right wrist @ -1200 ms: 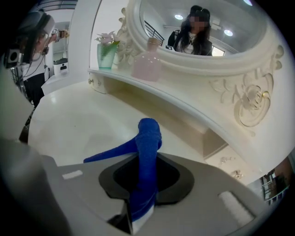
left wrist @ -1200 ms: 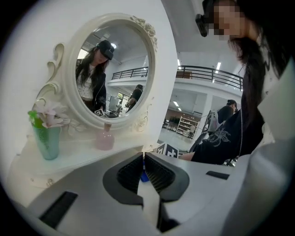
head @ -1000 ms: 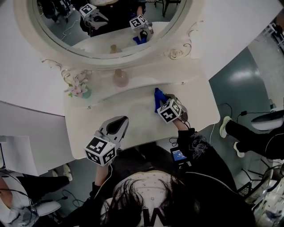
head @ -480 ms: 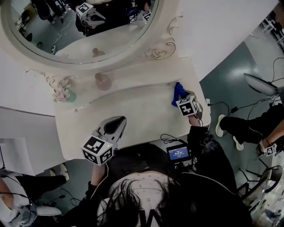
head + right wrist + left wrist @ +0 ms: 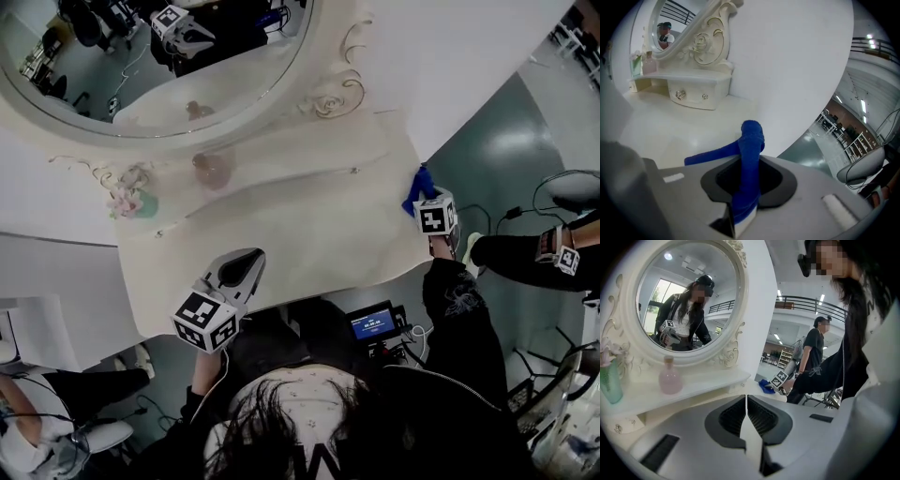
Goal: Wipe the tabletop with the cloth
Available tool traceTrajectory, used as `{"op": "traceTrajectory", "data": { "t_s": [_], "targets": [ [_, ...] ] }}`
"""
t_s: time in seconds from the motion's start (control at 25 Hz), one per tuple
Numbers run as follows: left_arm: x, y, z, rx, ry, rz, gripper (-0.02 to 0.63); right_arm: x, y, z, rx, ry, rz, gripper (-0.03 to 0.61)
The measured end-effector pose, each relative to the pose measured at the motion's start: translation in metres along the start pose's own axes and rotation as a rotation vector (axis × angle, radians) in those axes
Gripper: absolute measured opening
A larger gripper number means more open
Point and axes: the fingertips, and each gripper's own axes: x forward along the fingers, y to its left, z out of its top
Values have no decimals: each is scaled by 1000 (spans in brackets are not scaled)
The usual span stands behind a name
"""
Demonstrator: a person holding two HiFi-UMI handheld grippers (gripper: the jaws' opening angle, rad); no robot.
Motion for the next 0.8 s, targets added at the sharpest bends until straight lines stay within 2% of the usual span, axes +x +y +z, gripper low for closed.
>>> {"op": "traceTrajectory", "data": {
  "t_s": [0.2,0.4,0.64,0.8],
  "targets": [
    [-17,2,-9,-19,8,16,-3,0,-2,2,-9,29,-36,77],
    [-46,18,-18,-51,-16,56,-3,-15,0,-6,77,100,-23,78],
    [-88,39,-31,-85,-61,89,-3,-50,61,14,105,52,80,78],
    [-121,52,-42,-77,-79,86,-3,-82,117,36,126,6,156,78]
  ]
}}
